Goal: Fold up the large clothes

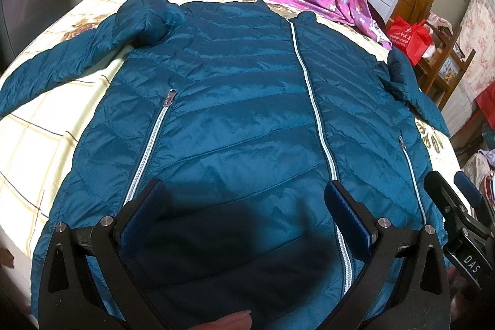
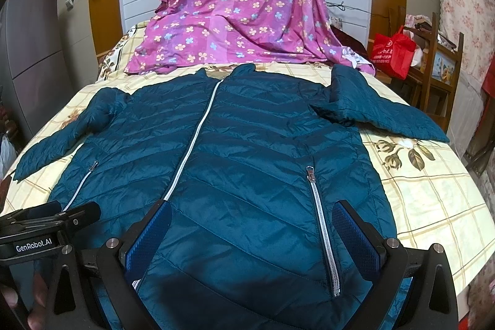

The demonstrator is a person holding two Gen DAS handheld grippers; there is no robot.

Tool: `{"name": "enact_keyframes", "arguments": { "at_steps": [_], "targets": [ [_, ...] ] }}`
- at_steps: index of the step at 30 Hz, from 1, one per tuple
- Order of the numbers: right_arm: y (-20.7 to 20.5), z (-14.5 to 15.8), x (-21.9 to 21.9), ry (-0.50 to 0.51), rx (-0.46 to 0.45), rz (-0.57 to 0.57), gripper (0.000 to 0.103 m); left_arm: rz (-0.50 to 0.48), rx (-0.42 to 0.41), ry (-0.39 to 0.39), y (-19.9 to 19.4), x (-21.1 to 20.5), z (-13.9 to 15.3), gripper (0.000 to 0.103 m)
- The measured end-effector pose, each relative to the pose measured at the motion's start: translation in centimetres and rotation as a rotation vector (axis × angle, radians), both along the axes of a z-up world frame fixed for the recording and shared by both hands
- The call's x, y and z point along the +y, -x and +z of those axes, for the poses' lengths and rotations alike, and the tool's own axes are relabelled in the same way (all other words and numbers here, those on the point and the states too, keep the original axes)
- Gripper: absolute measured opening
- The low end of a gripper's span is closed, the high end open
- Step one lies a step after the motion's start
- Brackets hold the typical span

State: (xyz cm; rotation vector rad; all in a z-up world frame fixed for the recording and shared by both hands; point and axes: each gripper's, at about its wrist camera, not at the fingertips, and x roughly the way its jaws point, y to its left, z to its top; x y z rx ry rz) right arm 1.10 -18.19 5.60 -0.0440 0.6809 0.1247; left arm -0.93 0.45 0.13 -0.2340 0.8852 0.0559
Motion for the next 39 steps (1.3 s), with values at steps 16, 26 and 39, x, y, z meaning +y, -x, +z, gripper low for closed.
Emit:
{"name": "enact_keyframes", "arguments": {
  "at_steps": [16, 26, 39],
  "targets": [
    [0.0, 0.0, 0.03, 0.0, 0.0, 0.0, 0.103, 0.0, 0.001, 0.004, -0.05, 0.12, -0.02, 0.103],
    [-0.01, 0.0, 0.04, 0.001, 0.001, -0.001, 0.103, 0.0, 0.001, 0.007, -0.12, 0.22, 0.01, 0.103],
    [-0.01, 0.01, 0.04, 0.001, 0.001, 0.0, 0.103, 0.0, 0.001, 0.009, -0.19, 0.34, 0.06, 0.103]
  ]
}}
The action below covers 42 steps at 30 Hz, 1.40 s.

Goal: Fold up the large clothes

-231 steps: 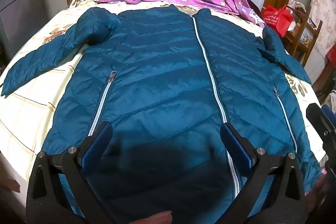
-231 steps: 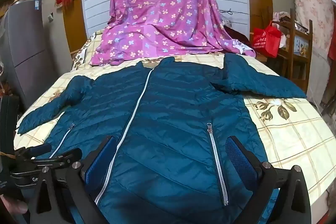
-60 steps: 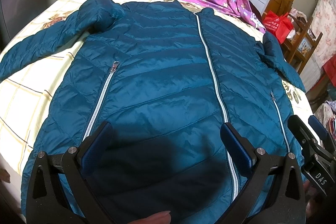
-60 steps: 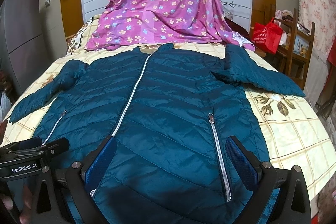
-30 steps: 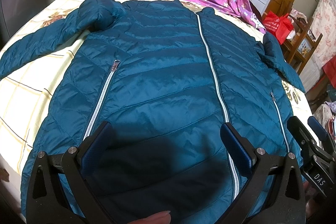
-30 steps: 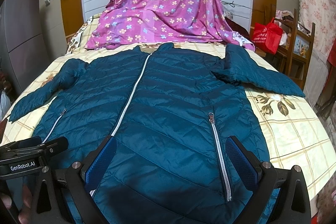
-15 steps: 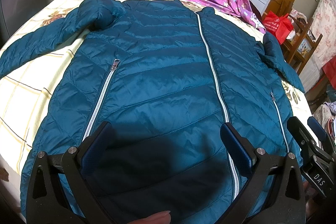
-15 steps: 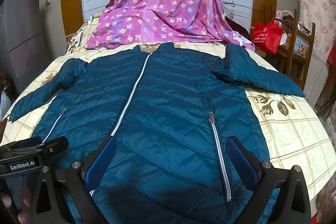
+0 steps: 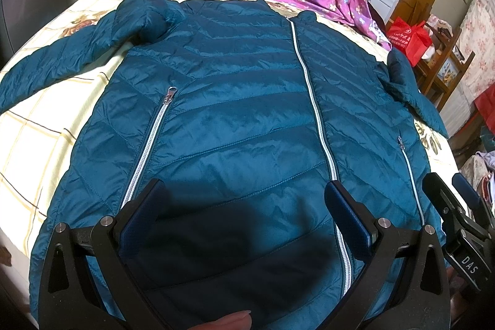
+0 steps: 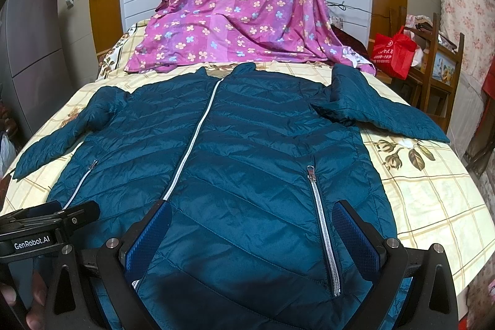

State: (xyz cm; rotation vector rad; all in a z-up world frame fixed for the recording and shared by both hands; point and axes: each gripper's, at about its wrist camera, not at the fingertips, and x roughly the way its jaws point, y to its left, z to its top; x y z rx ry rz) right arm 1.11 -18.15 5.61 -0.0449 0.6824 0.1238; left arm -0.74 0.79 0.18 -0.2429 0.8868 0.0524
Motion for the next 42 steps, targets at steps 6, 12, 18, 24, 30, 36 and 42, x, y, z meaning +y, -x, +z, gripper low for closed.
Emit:
{"name": "enact_keyframes", "arguments": {
  "at_steps": [6, 12, 18, 24, 30, 36, 42],
  "targets": [
    [0.0, 0.0, -0.01, 0.001, 0.0, 0.001, 0.103, 0.0, 0.001, 0.002, -0.05, 0.0, -0.05, 0.103],
    [-0.01, 0.0, 0.0, 0.001, 0.001, 0.0, 0.103, 0.0, 0.001, 0.003, -0.09, 0.09, -0.03, 0.103],
    [-0.01, 0.01, 0.0, 0.002, 0.001, 0.0, 0.103, 0.0, 0.001, 0.004, -0.12, 0.15, -0.02, 0.103],
    [-0.01, 0.01, 0.01, 0.001, 0.001, 0.0, 0.103, 0.0, 0.001, 0.005, -0.14, 0.22, -0.01, 0.103],
    [-0.01, 0.01, 0.01, 0.001, 0.002, 0.0, 0.103, 0.0, 0.001, 0.006, -0.17, 0.3, 0.0, 0.103],
    [-0.01, 0.04, 0.0, 0.001, 0.001, 0.0, 0.103, 0.0, 0.001, 0.008, -0.2, 0.37, 0.01, 0.103],
    [-0.03, 0.05, -0.01, 0.0, 0.002, 0.0, 0.103, 0.0, 0.001, 0.008, -0.22, 0.43, 0.02, 0.103]
  ]
}}
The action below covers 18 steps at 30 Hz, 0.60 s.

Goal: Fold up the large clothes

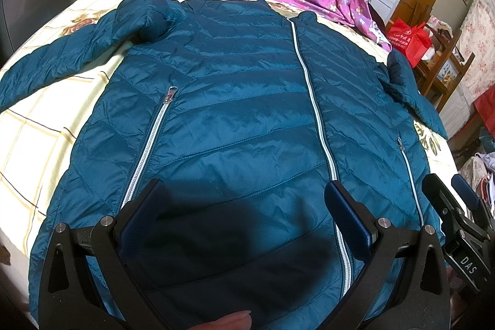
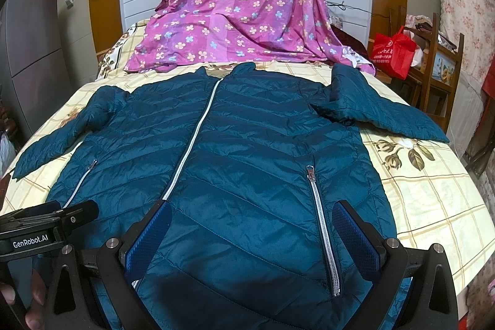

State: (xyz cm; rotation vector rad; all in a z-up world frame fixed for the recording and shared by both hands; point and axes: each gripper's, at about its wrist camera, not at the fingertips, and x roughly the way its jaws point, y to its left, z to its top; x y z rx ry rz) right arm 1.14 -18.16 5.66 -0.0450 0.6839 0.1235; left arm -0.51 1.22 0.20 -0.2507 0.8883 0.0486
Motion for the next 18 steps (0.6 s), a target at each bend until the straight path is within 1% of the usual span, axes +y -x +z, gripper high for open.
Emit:
{"name": "enact_keyframes", "arguments": {
  "at_steps": [18],
  "targets": [
    [0.0, 0.01, 0.0, 0.001, 0.0, 0.001, 0.103, 0.0, 0.0, 0.002, -0.06, 0.15, 0.02, 0.103]
  ]
}}
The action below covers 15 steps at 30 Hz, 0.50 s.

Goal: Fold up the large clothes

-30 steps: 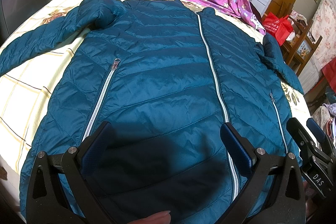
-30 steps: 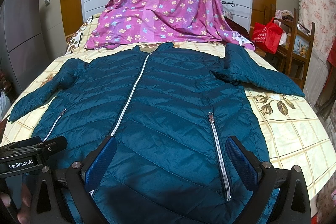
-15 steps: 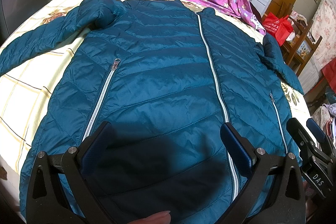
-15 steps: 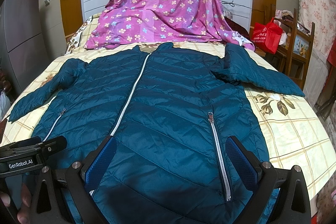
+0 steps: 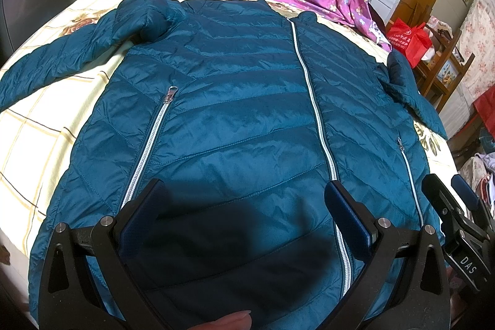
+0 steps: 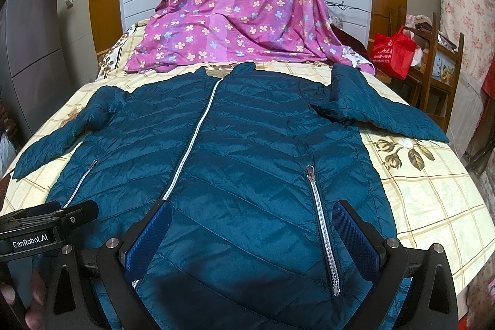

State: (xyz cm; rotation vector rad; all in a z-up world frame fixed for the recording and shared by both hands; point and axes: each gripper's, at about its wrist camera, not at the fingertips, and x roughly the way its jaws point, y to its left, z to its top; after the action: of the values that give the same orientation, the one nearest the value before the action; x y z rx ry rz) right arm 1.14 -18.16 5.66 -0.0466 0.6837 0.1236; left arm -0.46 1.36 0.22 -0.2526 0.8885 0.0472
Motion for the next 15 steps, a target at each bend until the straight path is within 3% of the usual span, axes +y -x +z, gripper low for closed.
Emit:
{"name": "enact_keyframes", "arguments": {
  "at_steps": [15],
  "targets": [
    [0.0, 0.01, 0.0, 0.0, 0.0, 0.0, 0.103, 0.0, 0.0, 0.003, -0.04, 0.13, 0.02, 0.103]
  ]
}}
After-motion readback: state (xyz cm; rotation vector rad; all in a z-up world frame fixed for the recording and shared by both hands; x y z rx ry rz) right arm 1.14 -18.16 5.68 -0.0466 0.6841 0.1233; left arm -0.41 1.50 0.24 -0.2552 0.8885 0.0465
